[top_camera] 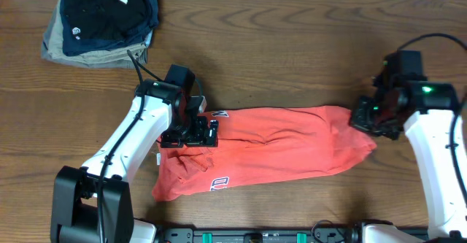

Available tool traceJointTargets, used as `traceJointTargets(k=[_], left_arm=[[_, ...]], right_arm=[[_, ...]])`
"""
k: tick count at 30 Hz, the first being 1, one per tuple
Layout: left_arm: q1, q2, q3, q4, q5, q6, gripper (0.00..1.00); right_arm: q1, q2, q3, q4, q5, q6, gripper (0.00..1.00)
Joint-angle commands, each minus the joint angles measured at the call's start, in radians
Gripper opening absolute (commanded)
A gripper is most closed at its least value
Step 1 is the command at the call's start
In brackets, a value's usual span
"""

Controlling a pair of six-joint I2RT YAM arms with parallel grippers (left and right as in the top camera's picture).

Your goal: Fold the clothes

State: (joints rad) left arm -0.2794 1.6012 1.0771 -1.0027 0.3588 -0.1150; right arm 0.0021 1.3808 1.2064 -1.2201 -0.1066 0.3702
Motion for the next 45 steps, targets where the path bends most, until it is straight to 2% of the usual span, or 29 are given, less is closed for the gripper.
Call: traceJointTargets(k=[1, 7, 15, 27, 28, 30, 31, 36, 38, 39, 41, 42, 44, 45], left_arm=[[0.001, 0.000, -0.006, -0.002, -0.012, 0.008, 0.98], [0.001, 0.000, -0.006, -0.001, -0.013, 0.008, 0.98], [0.001, 0.000, -0.006, 0.003, -0.012, 0.008, 0.98], [0.001, 0.000, -0.006, 0.014, -0.013, 0.005, 0.98], [0.001, 0.000, -0.006, 0.014, -0.012, 0.005, 0.98], [0.001, 0.000, -0.006, 0.013, -0.012, 0.005, 0.98], [0.001, 0.000, -0.007, 0.013, -0.012, 0.005, 0.98], [0.001, 0.000, -0.009, 0.014, -0.012, 0.005, 0.98], [0.001, 0.000, -0.009, 0.015, -0.012, 0.005, 0.98], [0.001, 0.000, -0.009, 0.015, -0.012, 0.005, 0.98], [0.001, 0.000, -0.009, 0.013, -0.012, 0.005, 0.98], [0.001, 0.000, -0.010, 0.013, -0.012, 0.005, 0.98], [0.001, 0.000, -0.010, 0.014, -0.012, 0.005, 0.98], [0.001, 0.000, -0.010, 0.014, -0.013, 0.005, 0.98]], right_arm=[[0.089, 0.000, -0.048, 0.024, 0.001, 0.022, 0.01], [0.199, 0.000, -0.166, 0.167, -0.089, 0.062, 0.01], [0.308, 0.011, -0.298, 0.357, -0.108, 0.187, 0.01], [0.432, 0.014, -0.339, 0.492, -0.111, 0.335, 0.07], [0.440, 0.014, -0.339, 0.496, -0.111, 0.341, 0.09], [0.457, 0.014, -0.339, 0.500, -0.111, 0.344, 0.26], [0.464, 0.014, -0.339, 0.500, -0.111, 0.344, 0.29], [0.480, 0.013, -0.333, 0.499, -0.180, 0.341, 0.27], [0.477, 0.013, -0.315, 0.486, -0.198, 0.300, 0.31], [0.473, 0.013, -0.299, 0.468, -0.196, 0.283, 0.36], [0.458, 0.013, -0.251, 0.412, -0.175, 0.235, 0.58], [0.446, 0.013, -0.220, 0.374, -0.150, 0.219, 0.66], [0.417, 0.013, -0.153, 0.290, -0.064, 0.215, 0.77], [0.407, 0.013, -0.135, 0.267, -0.034, 0.214, 0.79]])
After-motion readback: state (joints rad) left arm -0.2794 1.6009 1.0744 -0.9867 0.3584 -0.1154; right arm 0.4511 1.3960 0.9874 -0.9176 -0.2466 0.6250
